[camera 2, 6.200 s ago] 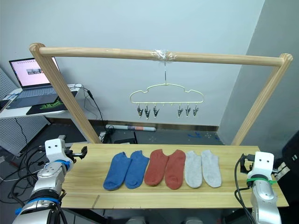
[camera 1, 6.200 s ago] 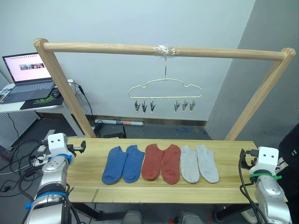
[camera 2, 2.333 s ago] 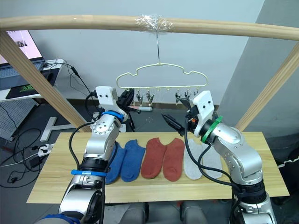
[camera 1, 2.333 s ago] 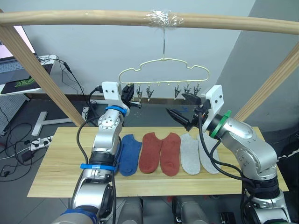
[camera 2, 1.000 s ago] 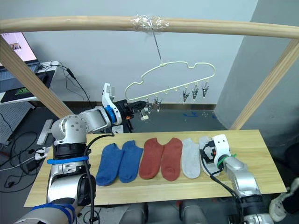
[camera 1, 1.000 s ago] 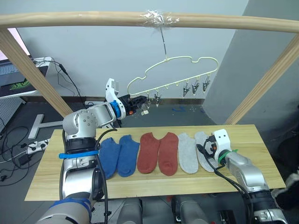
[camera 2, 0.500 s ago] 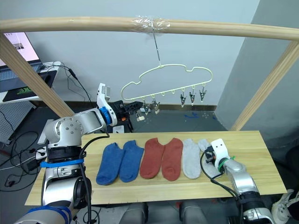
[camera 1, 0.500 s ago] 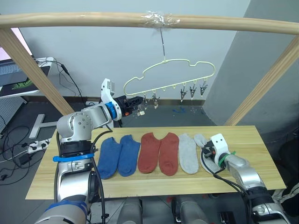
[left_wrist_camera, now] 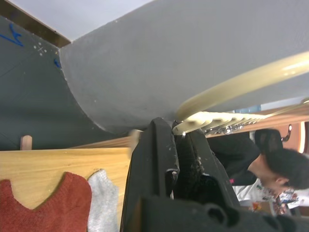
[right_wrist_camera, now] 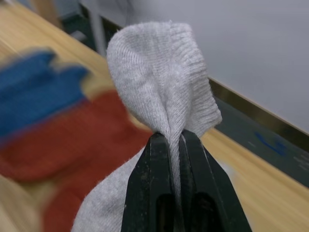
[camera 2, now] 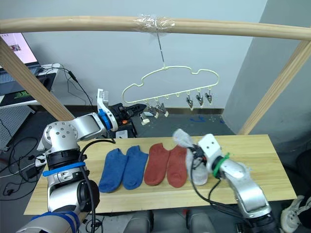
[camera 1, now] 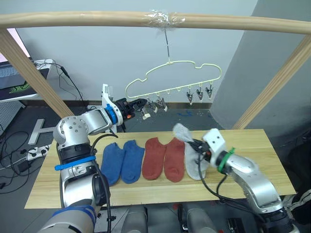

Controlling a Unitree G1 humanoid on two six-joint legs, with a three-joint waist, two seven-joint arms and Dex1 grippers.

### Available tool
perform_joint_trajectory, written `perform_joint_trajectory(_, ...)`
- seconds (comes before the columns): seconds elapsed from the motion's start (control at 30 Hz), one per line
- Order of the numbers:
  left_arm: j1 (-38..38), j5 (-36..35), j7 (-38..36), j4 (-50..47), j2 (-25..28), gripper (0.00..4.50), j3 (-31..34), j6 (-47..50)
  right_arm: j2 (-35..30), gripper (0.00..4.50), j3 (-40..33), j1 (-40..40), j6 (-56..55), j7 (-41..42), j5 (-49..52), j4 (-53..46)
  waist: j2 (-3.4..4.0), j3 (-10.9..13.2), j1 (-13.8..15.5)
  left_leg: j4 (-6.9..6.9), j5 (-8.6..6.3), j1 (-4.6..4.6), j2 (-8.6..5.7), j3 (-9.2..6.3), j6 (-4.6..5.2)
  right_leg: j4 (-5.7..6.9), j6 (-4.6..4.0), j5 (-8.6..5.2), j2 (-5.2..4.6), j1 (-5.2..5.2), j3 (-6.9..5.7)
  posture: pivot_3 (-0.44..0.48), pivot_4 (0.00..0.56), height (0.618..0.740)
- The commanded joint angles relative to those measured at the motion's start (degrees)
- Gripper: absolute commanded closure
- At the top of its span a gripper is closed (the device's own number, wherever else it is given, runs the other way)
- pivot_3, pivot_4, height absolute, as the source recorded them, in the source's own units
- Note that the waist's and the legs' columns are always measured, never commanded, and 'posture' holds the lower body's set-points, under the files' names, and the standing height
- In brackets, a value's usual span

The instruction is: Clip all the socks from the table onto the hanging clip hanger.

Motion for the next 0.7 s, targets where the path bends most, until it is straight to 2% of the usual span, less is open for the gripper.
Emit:
perform_joint_trajectory(0.03, -1.18, -2.06, 1.0, -1.14, -0.82, 4.5, 1.13, 0.41, 3.17, 4.47, 1.79, -2.44, 4.18, -2.03, 1.86, -2.33, -0.01, 0.0, 0.19, 0.0, -0.01, 0.0, -0.03, 0.03, -0.02, -0.02, 0.0, 0.0, -0.04, 0.0, 0.02, 0.156, 0.196, 0.74)
perform_joint_trajectory(0.2, -1.25, -2.18, 0.71, -1.5, -0.97, 4.5, 0.02, -0.56, 5.37, 4.47, 5.01, -5.48, 3.57, -2.92, 0.05, 0.78, -0.02, 0.01, 0.53, 0.0, -0.02, -0.04, -0.07, 0.05, -0.05, -0.12, 0.0, 0.0, -0.09, 0.0, 0.01, 0.156, 0.196, 0.74)
perform_joint_trajectory(0.7, -1.04, -2.74, 0.56, -2.23, -1.32, 4.5, -0.13, -0.17, 7.65, 4.47, 4.7, -11.08, 3.71, -3.25, 1.49, 2.31, -0.02, 0.04, 0.38, -0.04, -0.03, -0.05, -0.05, 0.04, -0.05, -0.14, 0.0, 0.0, -0.08, -0.02, -0.01, 0.145, 0.196, 0.74)
